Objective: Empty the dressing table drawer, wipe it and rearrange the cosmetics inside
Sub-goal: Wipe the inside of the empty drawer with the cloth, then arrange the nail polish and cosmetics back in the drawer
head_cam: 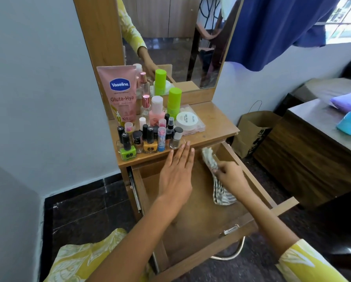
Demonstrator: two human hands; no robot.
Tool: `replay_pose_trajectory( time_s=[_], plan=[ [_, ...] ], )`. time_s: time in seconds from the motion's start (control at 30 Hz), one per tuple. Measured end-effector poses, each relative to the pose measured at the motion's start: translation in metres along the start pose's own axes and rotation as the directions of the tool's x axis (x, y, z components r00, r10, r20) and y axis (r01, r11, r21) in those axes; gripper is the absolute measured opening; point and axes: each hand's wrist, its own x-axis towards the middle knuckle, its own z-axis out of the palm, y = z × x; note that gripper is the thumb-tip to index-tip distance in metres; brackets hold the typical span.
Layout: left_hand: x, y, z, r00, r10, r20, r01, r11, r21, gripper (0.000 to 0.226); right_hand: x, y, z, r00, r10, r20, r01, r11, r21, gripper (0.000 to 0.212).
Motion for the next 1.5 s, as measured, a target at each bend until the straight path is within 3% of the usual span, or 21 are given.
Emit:
replay_pose_trajectory(
  time_s=[0.17, 0.27, 0.33, 0.57, 0.83, 0.93, 1.1, 1.2, 1.3, 1.4, 1.5],
  plan=[
    [0.007, 0.003, 0.003, 0.994, -0.046, 0.095, 0.041, 0.997, 0.059, 0.066, -0.005, -0.019, -0.043, 0.939, -0.025, -0.343, 0.065, 0.992, 0.105, 0.014],
    [0.008, 0.006, 0.002, 0.992, -0.060, 0.108, 0.054, 0.997, 0.059, 0.063, 0.009, -0.038, -0.060, 0.835, -0.091, -0.542, 0.120, 0.993, 0.018, 0.016],
    [0.009, 0.007, 0.001, 0.991, -0.067, 0.112, 0.062, 0.997, 0.044, 0.061, 0.027, -0.055, -0.063, 0.796, -0.120, -0.593, 0.094, 0.993, -0.074, 0.017],
    [0.011, 0.003, 0.004, 0.989, -0.061, 0.134, 0.056, 0.998, 0.040, 0.066, 0.099, -0.069, -0.018, 0.911, -0.124, -0.394, 0.040, 0.976, -0.216, 0.022],
    [0.009, -0.002, 0.004, 0.996, -0.006, 0.088, 0.007, 1.000, -0.008, 0.065, 0.125, -0.073, -0.021, 0.951, -0.174, -0.256, 0.183, 0.983, 0.010, 0.029],
    [0.000, -0.005, 0.003, 0.999, 0.026, 0.047, -0.020, 0.991, -0.129, 0.069, 0.102, -0.076, -0.014, 0.913, -0.187, -0.362, 0.219, 0.975, 0.050, 0.026],
    [-0.042, -0.017, -0.005, 0.975, -0.028, -0.222, -0.031, 0.966, -0.258, 0.053, 0.018, -0.070, 0.001, 0.724, -0.300, -0.621, 0.330, 0.941, -0.070, 0.016],
    [-0.068, -0.029, -0.013, 0.939, -0.128, -0.319, 0.006, 0.934, -0.358, 0.046, -0.029, -0.073, 0.021, 0.742, -0.360, -0.565, 0.389, 0.918, -0.074, 0.010],
    [-0.080, -0.047, -0.026, 0.841, -0.288, -0.458, 0.067, 0.896, -0.439, 0.034, -0.059, -0.088, 0.048, 0.795, -0.434, -0.424, 0.479, 0.878, 0.000, 0.010],
    [-0.073, -0.069, -0.037, 0.745, -0.407, -0.528, 0.169, 0.881, -0.441, 0.036, -0.070, -0.105, 0.070, 0.775, -0.529, -0.346, 0.571, 0.821, 0.024, 0.012],
    [-0.056, -0.091, -0.045, 0.754, -0.409, -0.514, 0.261, 0.905, -0.337, 0.051, -0.068, -0.119, 0.077, 0.762, -0.542, -0.354, 0.592, 0.805, 0.040, 0.011]
  ],
)
